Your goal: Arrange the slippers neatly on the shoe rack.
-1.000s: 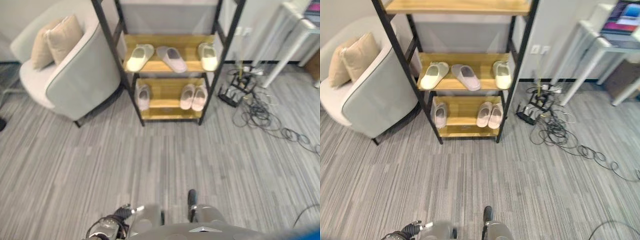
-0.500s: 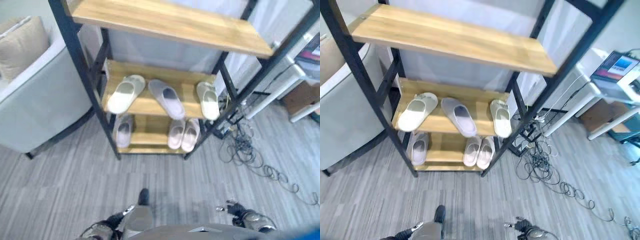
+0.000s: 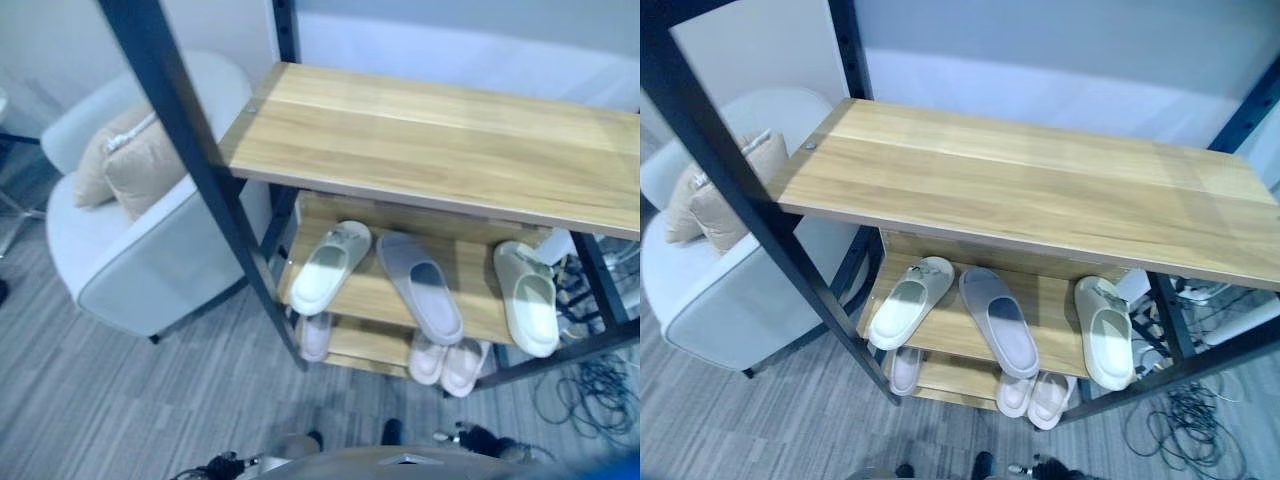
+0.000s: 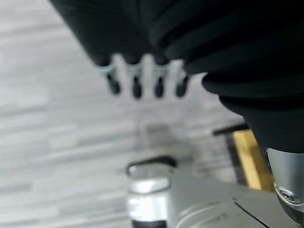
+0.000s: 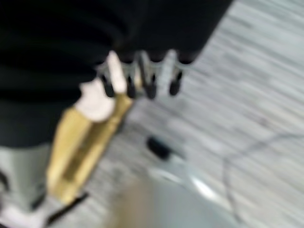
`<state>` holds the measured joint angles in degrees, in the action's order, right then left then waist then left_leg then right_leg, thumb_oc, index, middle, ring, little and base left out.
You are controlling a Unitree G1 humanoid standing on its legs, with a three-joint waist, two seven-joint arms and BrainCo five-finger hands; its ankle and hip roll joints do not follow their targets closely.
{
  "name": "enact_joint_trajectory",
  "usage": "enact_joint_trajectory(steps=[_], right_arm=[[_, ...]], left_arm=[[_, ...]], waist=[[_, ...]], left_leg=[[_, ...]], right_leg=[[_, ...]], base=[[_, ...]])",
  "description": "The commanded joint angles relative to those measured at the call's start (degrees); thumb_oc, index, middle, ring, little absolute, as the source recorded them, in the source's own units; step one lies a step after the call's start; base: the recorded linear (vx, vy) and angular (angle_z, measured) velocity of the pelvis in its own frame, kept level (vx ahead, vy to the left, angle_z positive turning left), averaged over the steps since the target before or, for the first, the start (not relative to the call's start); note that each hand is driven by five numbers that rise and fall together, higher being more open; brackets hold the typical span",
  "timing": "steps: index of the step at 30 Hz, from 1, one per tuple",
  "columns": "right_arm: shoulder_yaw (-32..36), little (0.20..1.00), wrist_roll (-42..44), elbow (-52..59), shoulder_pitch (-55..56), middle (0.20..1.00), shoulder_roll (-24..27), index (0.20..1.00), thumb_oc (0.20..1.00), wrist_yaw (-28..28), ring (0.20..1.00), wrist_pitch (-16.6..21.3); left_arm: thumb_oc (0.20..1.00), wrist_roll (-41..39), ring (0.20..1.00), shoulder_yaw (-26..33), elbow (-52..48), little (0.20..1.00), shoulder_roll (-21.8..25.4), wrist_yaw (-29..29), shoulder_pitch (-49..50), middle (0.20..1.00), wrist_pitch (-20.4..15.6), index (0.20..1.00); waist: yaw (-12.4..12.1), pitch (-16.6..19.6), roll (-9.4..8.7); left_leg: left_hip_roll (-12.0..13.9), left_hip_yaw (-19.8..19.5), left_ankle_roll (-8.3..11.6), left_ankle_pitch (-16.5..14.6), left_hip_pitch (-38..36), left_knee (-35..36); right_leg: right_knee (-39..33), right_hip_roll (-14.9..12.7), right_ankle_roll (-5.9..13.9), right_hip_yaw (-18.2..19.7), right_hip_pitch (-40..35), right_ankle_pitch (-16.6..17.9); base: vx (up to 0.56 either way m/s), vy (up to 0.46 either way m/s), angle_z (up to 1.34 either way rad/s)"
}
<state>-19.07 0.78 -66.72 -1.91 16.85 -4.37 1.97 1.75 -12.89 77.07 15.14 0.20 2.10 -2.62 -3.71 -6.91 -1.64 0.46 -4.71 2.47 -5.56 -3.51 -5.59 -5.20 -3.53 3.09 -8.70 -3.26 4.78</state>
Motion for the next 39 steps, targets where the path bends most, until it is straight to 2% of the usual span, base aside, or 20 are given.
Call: enact_joint_trajectory(steps=[1,5,7,10,12,14,18,25,36,39], right_arm=[[-0.87,1.000,-2.82,0.66,1.66,1.000,3.94,1.000,1.000,0.49,1.000,0.44],[-1.81,1.000,-5.24,5.48,1.02,1.000,5.20,1.000,1.000,1.51,1.000,0.46],[-3.18,1.000,-6.68,7.20,0.18,1.000,5.40,1.000,1.000,1.78,1.000,0.46],[-3.79,1.000,-6.93,9.94,-0.02,1.000,5.47,1.000,1.000,0.98,1.000,0.29],[-1.60,1.000,-2.29,11.96,1.50,1.000,4.70,1.000,1.000,0.52,1.000,0.98],[-1.12,1.000,0.97,14.37,2.02,1.000,4.14,1.000,1.000,0.03,1.000,1.72],[-2.05,1.000,0.77,16.27,1.89,1.000,3.78,1.000,1.000,-0.03,1.000,2.00],[-4.21,1.000,-2.40,22.89,1.06,1.000,5.51,1.000,1.000,-0.15,1.000,2.50],[-11.30,1.000,-3.80,24.84,-6.49,1.000,2.95,1.000,1.000,-0.16,1.000,2.99],[-15.49,1.000,-4.38,27.20,-10.99,1.000,1.57,1.000,1.000,-0.51,1.000,3.55]], left_arm=[[1.000,0.07,1.000,-1.97,-4.22,1.000,0.46,-0.52,-2.89,1.000,-1.23,1.000],[1.000,-0.10,1.000,-1.50,-4.67,1.000,0.39,0.76,-2.61,1.000,-1.35,1.000],[1.000,0.08,1.000,-1.25,-4.37,1.000,0.34,1.61,-2.48,1.000,-1.48,1.000],[1.000,0.38,1.000,-1.64,-3.86,1.000,0.34,1.50,-2.74,1.000,-1.42,1.000],[1.000,0.78,1.000,-1.28,-3.15,1.000,0.11,1.81,-2.31,1.000,-1.48,1.000],[1.000,0.34,1.000,-1.38,-3.33,1.000,0.28,1.70,-2.31,1.000,-1.85,1.000],[1.000,0.14,1.000,-1.32,-4.17,1.000,0.37,1.81,-2.27,1.000,-2.09,1.000],[1.000,0.90,1.000,-2.43,-5.98,1.000,-0.03,1.82,-1.10,1.000,-2.51,1.000],[1.000,1.93,1.000,-6.04,-5.81,1.000,-2.98,2.09,-1.53,1.000,-2.86,1.000],[1.000,2.21,1.000,-7.69,-6.50,1.000,-3.48,2.73,-2.34,1.000,-3.02,1.000]], waist=[[0.88,-3.58,-0.75],[0.29,-4.07,-1.37],[0.10,-3.49,-1.47],[0.08,-3.19,-1.52],[1.23,-1.82,-0.96],[2.03,-0.63,-0.69],[2.07,-0.34,-0.35],[2.03,-1.17,1.24],[0.98,-2.85,2.99],[0.38,-3.66,3.59]], left_leg=[[3.03,-1.60,1.17,6.12,6.87,1.48],[3.33,-0.76,2.07,6.33,9.56,-3.05],[5.49,-0.73,2.57,8.00,9.22,-0.66],[6.66,-1.45,2.39,8.97,8.71,2.98],[7.79,0.15,2.70,9.78,6.16,6.99],[7.08,0.56,2.61,9.53,4.07,8.56],[6.77,1.58,2.50,9.16,2.67,9.12],[6.32,2.07,2.41,8.66,2.21,9.06],[6.33,1.76,2.83,9.35,3.37,9.92],[6.31,1.55,3.07,9.79,4.23,10.24]], right_leg=[[8.79,-0.02,0.68,-0.80,1.73,-9.70],[9.46,-0.03,-0.08,-2.89,0.51,-10.89],[9.67,0.12,0.05,-3.16,0.12,-11.28],[9.93,0.31,0.09,-2.85,0.16,-11.38],[9.36,0.62,0.67,-2.58,-0.35,-11.44],[8.68,-0.05,1.21,-1.50,-0.80,-10.27],[7.76,-0.69,1.61,-0.81,-1.42,-9.61],[6.62,-1.23,2.02,-0.35,-1.65,-9.47],[3.12,-0.83,2.26,-0.84,-1.67,-8.61],[3.02,-0.70,2.29,-0.96,-0.97,-8.51]], base=[[-0.06,-0.199,0.03],[-0.02,-0.086,0.11],[0.02,0.019,0.35],[0.02,0.046,0.24],[0.06,0.095,0.08],[0.09,0.104,-0.11],[0.05,0.037,-0.28],[0.03,0.007,-0.07],[0.00,-0.003,0.00],[0.00,0.000,0.00]])
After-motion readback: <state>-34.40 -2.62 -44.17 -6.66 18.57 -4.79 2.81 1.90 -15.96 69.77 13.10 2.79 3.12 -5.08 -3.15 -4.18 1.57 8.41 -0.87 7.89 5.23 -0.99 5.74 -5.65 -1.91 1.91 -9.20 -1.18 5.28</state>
